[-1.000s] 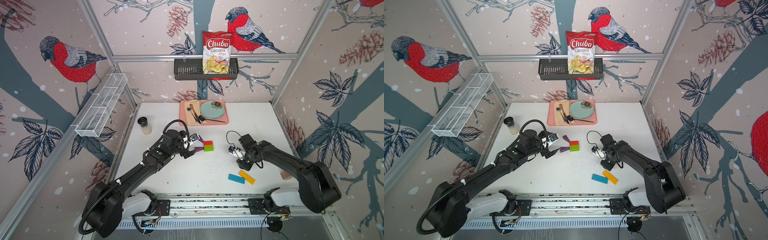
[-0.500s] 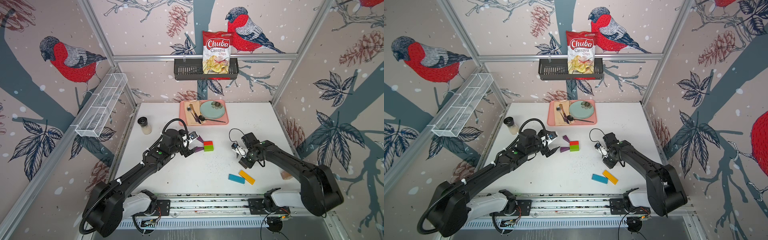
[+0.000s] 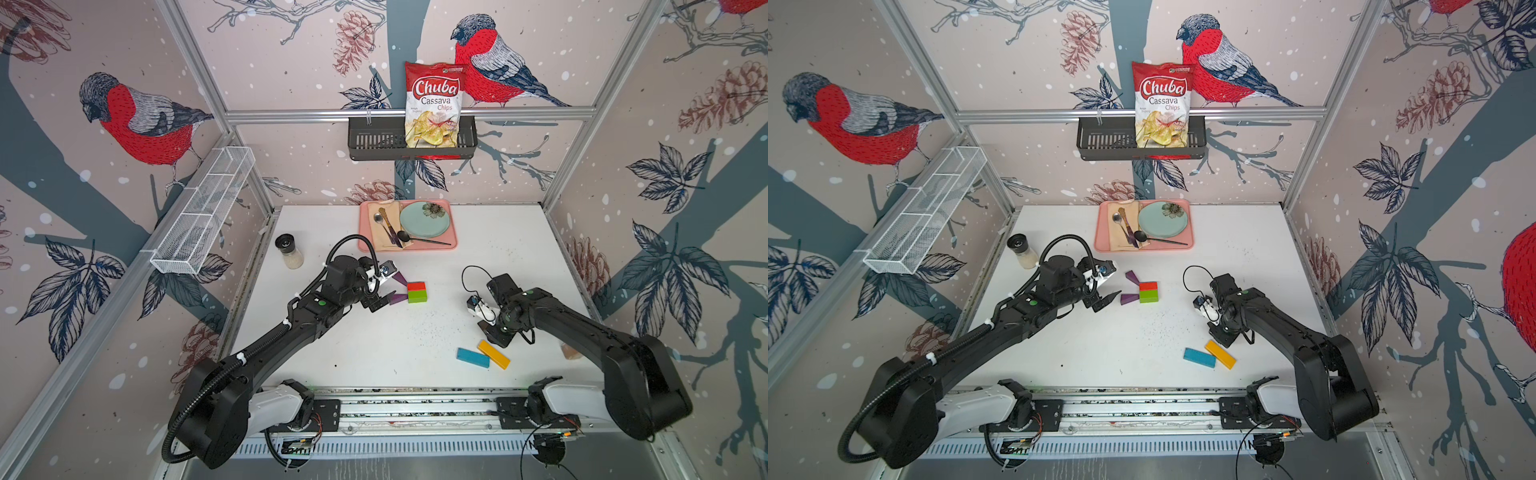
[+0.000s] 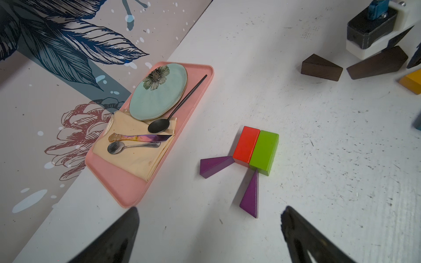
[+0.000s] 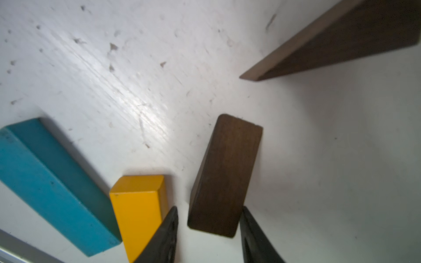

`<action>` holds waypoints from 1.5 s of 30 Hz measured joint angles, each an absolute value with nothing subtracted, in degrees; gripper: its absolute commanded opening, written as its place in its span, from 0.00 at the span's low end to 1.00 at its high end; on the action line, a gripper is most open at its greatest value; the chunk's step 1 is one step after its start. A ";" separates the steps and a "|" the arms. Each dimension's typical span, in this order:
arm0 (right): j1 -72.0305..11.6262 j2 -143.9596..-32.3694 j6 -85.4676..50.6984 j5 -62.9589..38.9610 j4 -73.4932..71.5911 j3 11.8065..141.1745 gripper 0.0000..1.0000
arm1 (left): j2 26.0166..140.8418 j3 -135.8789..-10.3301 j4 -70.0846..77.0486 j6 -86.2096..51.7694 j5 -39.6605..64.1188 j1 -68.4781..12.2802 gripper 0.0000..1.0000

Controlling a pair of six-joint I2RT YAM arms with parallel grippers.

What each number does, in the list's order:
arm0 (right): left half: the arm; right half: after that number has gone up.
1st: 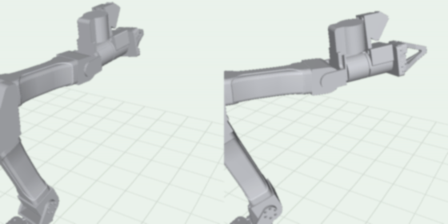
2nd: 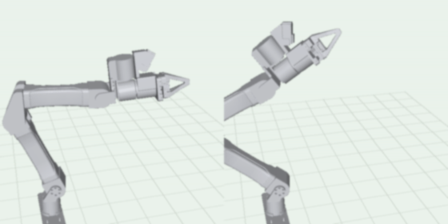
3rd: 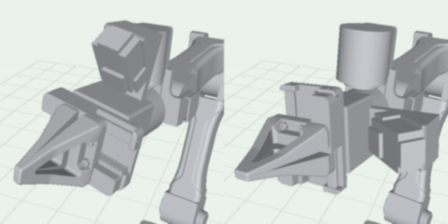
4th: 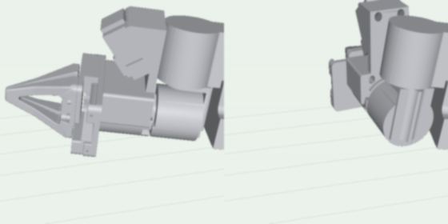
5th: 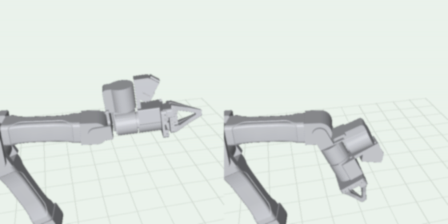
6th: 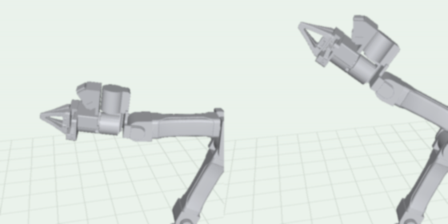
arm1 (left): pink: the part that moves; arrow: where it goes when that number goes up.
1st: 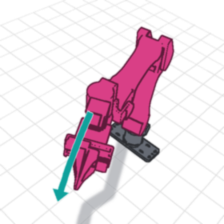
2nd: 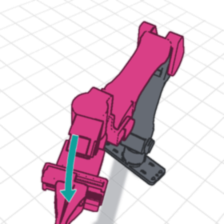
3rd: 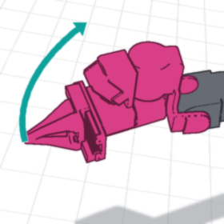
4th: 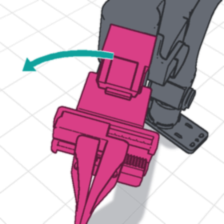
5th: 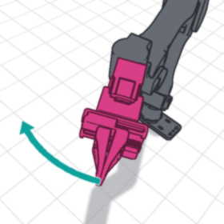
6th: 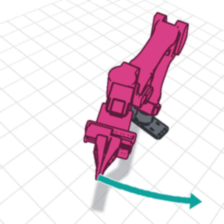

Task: Assemble a small pinwheel with building blocks
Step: Pick up the building block from the center of the board.

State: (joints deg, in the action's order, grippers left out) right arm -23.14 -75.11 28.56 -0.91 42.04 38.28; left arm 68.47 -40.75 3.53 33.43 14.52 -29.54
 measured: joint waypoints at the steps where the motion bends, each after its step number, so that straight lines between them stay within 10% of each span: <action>1: -23.11 -75.55 28.56 -0.43 41.91 38.54 0.45 | 68.47 -40.75 3.60 33.43 14.55 -29.54 0.96; 10: -23.00 -79.20 28.34 -0.08 39.33 39.86 0.38 | 68.45 -40.77 3.55 33.43 14.52 -29.50 0.96; 21: -24.10 -77.38 28.88 -0.14 39.05 41.12 0.03 | 71.16 -46.26 1.98 26.74 15.18 -28.10 0.90; 30: -29.80 -58.08 36.60 3.79 34.13 40.86 0.00 | 81.12 -61.17 -5.69 5.04 30.20 -27.53 0.77; 45: -30.72 -64.38 51.29 8.67 17.82 45.10 0.00 | 101.65 -75.24 -6.37 -8.12 53.56 -32.53 0.53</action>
State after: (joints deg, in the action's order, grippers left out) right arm -30.72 -64.38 51.29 8.67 17.82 45.10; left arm 101.65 -75.24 -6.37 -8.12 53.56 -32.53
